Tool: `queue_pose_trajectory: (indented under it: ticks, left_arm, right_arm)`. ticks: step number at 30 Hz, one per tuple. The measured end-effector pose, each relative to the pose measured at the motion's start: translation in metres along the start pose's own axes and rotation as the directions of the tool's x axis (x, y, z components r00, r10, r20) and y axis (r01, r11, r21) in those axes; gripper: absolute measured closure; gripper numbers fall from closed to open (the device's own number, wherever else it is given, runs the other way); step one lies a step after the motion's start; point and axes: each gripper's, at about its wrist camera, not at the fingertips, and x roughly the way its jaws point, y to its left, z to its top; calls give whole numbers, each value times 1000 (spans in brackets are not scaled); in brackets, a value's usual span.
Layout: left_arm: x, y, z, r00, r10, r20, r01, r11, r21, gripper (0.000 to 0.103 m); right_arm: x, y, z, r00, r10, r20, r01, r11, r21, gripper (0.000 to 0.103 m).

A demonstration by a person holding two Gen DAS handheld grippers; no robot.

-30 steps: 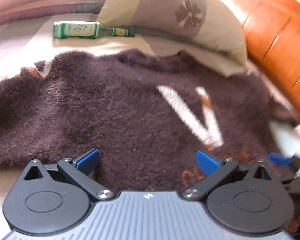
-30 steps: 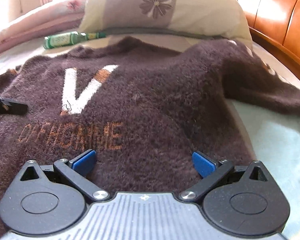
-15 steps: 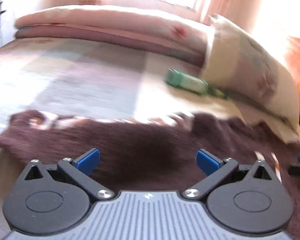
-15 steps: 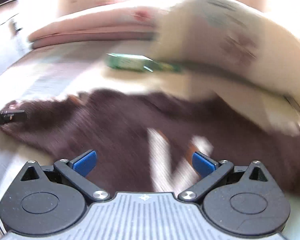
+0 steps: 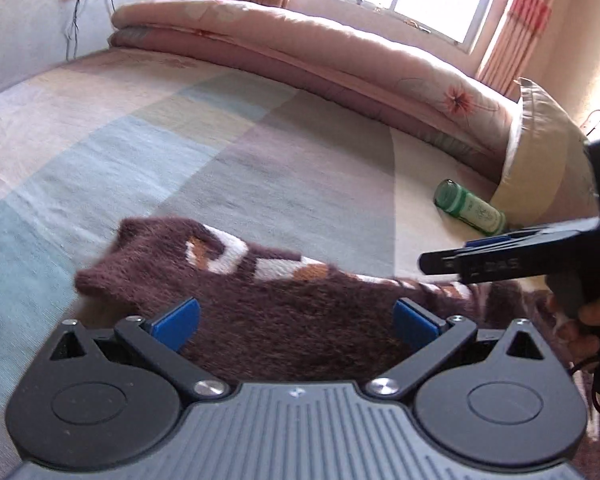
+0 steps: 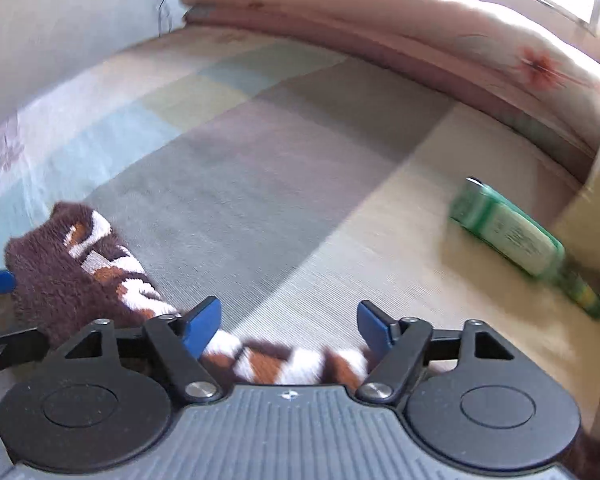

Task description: Fold clothes

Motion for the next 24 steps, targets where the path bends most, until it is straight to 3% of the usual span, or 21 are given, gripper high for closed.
queue_pose_trajectory:
  ticks: [7,12,17,23,24]
  left_arm:
    - [-5,9,1,1000,22,11,-22,1000,-14,1]
    - [-5,13,2,1000,23,7,-23,999,-29,1]
    - [-7,14,2,1000,8,15,-7,999,-40,1]
    - [-5,14,2,1000,-1,2,2,999,-44,1]
    - [-6,15,2,1000,-2,2,2,999,-48,1]
  right_arm:
    - [15,21,-5,999,38,-9,-39,994,-100,29]
    - [17,32,-29,998,57,-38,-63,986,-156,29]
    - [8,44,-45,999,44,23,-36,959,-279,29]
    - [21,39,-30,989,143,-44,-150,926,-347,29]
    - [24,37,-27,983,171,-67,-183,920,-346,34]
